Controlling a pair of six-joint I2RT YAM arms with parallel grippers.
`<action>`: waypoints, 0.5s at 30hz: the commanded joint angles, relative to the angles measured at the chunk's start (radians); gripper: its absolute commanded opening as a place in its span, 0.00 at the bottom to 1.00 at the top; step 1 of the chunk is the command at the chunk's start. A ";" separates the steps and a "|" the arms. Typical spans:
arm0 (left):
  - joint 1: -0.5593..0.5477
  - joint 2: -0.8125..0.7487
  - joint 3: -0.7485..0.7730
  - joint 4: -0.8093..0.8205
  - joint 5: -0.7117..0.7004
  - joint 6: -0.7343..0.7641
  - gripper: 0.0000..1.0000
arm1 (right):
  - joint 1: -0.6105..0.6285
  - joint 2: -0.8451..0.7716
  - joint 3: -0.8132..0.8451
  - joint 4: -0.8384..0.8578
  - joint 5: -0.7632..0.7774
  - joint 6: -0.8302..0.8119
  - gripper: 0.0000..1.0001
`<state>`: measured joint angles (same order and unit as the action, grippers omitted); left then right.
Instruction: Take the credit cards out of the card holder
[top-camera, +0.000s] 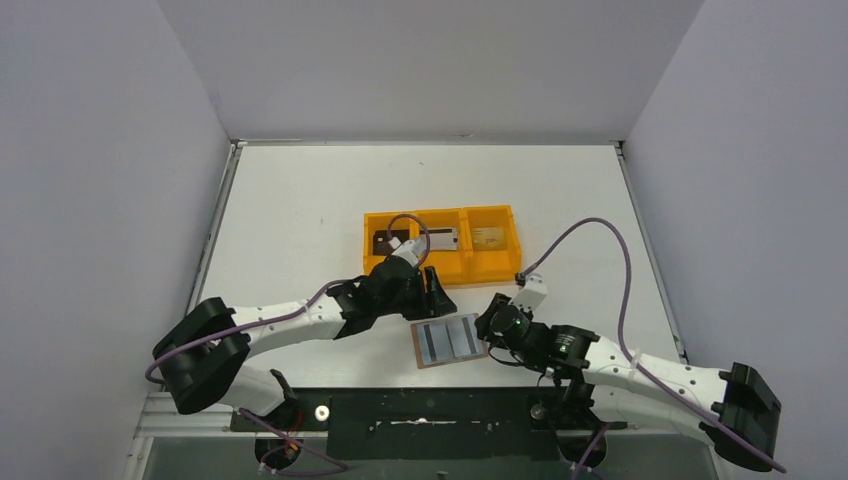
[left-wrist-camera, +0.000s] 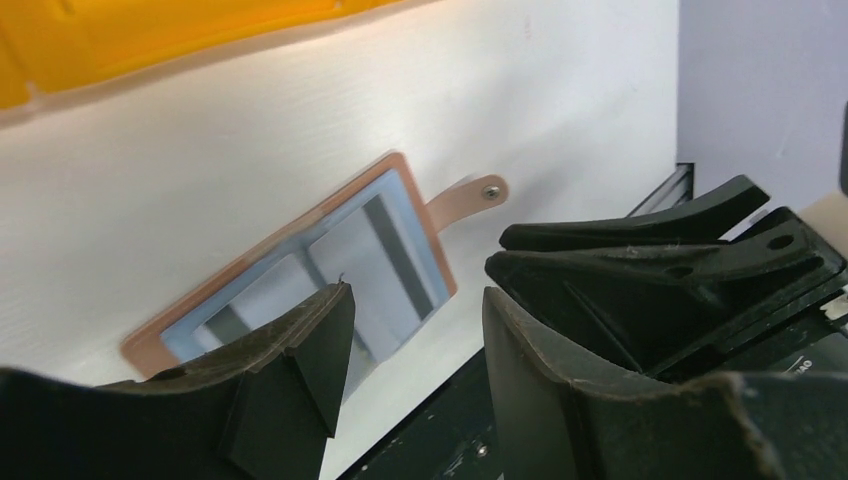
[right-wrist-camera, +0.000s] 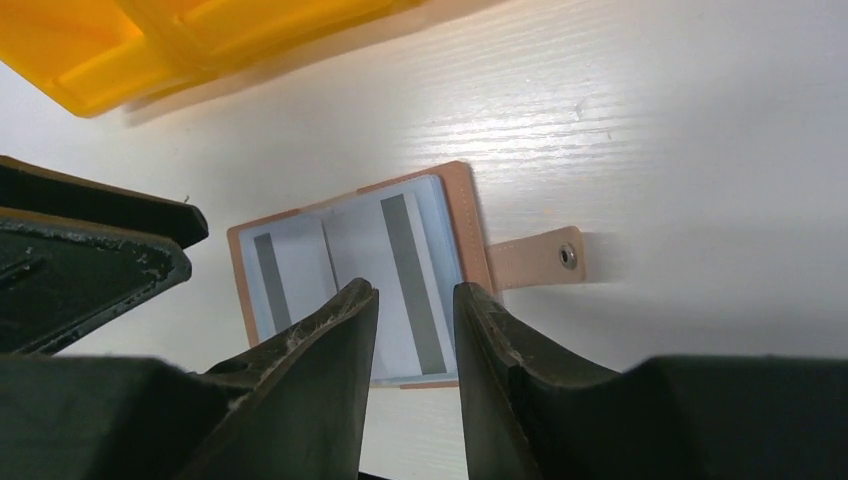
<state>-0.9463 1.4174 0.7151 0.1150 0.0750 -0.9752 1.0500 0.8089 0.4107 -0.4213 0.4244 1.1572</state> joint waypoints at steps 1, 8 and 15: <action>0.007 -0.042 -0.052 0.009 -0.016 0.016 0.49 | -0.024 0.118 0.023 0.152 -0.084 -0.085 0.34; 0.011 -0.048 -0.085 0.045 0.022 0.016 0.50 | -0.055 0.329 0.061 0.157 -0.121 -0.107 0.27; 0.010 -0.055 -0.101 0.074 0.044 0.024 0.50 | -0.059 0.424 0.022 0.185 -0.163 -0.010 0.18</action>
<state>-0.9405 1.3968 0.6193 0.1215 0.0956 -0.9733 0.9890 1.1965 0.4591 -0.2768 0.3027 1.0924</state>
